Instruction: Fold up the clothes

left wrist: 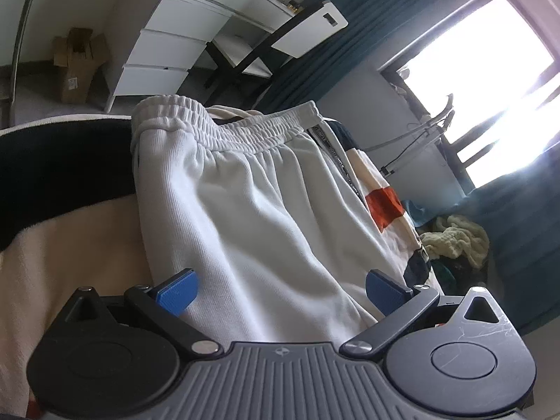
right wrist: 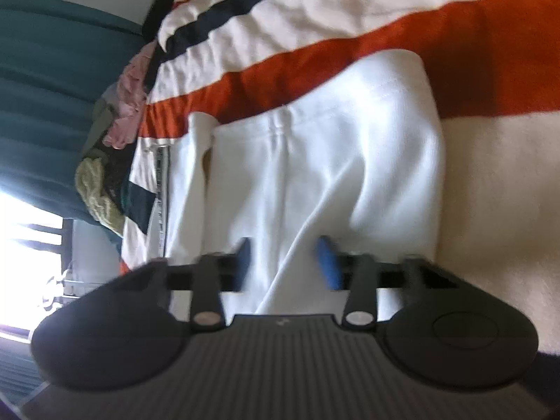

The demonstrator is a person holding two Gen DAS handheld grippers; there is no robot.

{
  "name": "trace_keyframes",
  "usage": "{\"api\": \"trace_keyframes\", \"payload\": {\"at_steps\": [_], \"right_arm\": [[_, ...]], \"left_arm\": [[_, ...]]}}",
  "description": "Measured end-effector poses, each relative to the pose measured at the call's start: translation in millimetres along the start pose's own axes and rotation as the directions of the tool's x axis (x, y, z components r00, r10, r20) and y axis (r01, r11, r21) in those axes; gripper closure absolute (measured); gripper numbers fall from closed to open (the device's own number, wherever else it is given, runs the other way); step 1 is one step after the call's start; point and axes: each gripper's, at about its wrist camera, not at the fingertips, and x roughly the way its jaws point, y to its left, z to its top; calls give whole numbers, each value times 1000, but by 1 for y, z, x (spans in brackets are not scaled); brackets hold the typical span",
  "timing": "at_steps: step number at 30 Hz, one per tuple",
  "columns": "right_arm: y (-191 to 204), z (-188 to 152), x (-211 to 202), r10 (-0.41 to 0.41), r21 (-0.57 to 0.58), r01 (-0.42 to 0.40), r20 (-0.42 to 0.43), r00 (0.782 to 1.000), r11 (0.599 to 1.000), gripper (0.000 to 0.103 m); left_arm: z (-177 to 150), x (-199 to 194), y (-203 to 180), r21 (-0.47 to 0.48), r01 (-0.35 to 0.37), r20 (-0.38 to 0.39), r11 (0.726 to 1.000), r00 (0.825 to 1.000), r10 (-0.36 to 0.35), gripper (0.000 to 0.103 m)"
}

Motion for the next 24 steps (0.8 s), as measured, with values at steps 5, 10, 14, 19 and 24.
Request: {"api": "trace_keyframes", "payload": {"at_steps": [5,10,14,19,24], "right_arm": [[-1,5,-13,60,13,-62,105,993,998,100],[11,14,-34,120,-95,-101,216,969,990,100],[5,19,-29,77,-54,-68,186,979,996,100],[3,19,-30,-58,-66,69,161,985,995,98],[9,17,-37,-167,-138,179,97,981,974,91]], "left_arm": [[6,-17,12,-55,-10,52,998,999,12,1],[20,-39,33,-146,-22,102,989,994,37,0],[34,-36,46,-202,-38,38,979,998,47,0],[49,-25,65,-260,-89,-45,962,996,80,1],[55,-28,87,-316,-109,-57,943,994,96,1]]}}
